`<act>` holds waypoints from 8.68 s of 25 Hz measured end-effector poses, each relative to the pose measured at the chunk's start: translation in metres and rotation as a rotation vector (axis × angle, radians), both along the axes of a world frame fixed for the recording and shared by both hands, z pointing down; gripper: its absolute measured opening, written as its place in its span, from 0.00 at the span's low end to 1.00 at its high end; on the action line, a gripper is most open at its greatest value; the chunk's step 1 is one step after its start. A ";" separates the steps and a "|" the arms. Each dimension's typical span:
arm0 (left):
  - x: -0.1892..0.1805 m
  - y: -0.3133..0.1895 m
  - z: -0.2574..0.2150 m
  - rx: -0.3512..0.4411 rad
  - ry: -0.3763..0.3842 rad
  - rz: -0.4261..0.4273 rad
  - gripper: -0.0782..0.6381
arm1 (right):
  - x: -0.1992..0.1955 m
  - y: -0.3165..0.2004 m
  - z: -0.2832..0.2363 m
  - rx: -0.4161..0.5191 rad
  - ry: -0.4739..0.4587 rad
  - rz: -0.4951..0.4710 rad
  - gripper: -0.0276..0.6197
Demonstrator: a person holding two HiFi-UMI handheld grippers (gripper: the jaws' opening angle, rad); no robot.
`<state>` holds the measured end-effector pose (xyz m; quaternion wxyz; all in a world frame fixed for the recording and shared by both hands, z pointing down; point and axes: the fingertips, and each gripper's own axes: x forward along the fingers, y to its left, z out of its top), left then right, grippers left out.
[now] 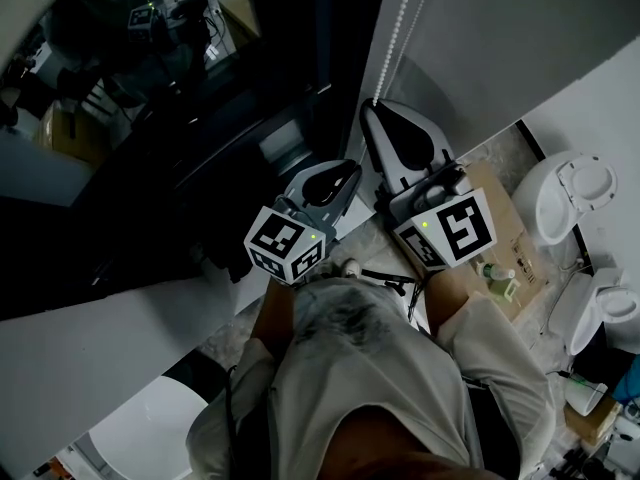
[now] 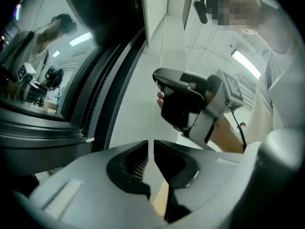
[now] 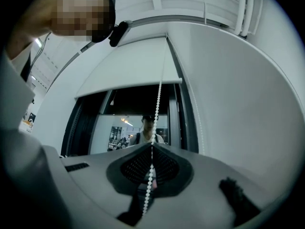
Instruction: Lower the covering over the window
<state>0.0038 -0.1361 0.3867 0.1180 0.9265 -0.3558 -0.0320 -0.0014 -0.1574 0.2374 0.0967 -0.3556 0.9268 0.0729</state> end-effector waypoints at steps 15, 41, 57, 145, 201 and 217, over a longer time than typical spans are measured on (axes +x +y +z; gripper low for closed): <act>-0.037 -0.003 -0.047 0.082 0.077 -0.077 0.25 | -0.003 -0.004 0.066 -0.141 0.059 0.002 0.07; -0.002 -0.020 -0.123 0.257 0.088 -0.031 0.13 | -0.005 0.022 0.144 -0.299 0.137 0.010 0.07; -0.006 -0.020 -0.094 0.206 0.032 -0.056 0.12 | 0.000 0.031 0.123 -0.254 0.113 -0.018 0.19; -0.015 -0.043 -0.109 0.258 0.028 -0.133 0.12 | -0.018 -0.007 0.125 -0.225 0.155 -0.015 0.07; 0.001 -0.014 -0.009 0.037 -0.021 -0.034 0.22 | 0.001 -0.021 0.004 -0.014 0.020 0.037 0.08; -0.029 -0.016 -0.091 0.175 0.088 -0.098 0.23 | -0.002 -0.019 0.050 -0.122 0.048 0.015 0.08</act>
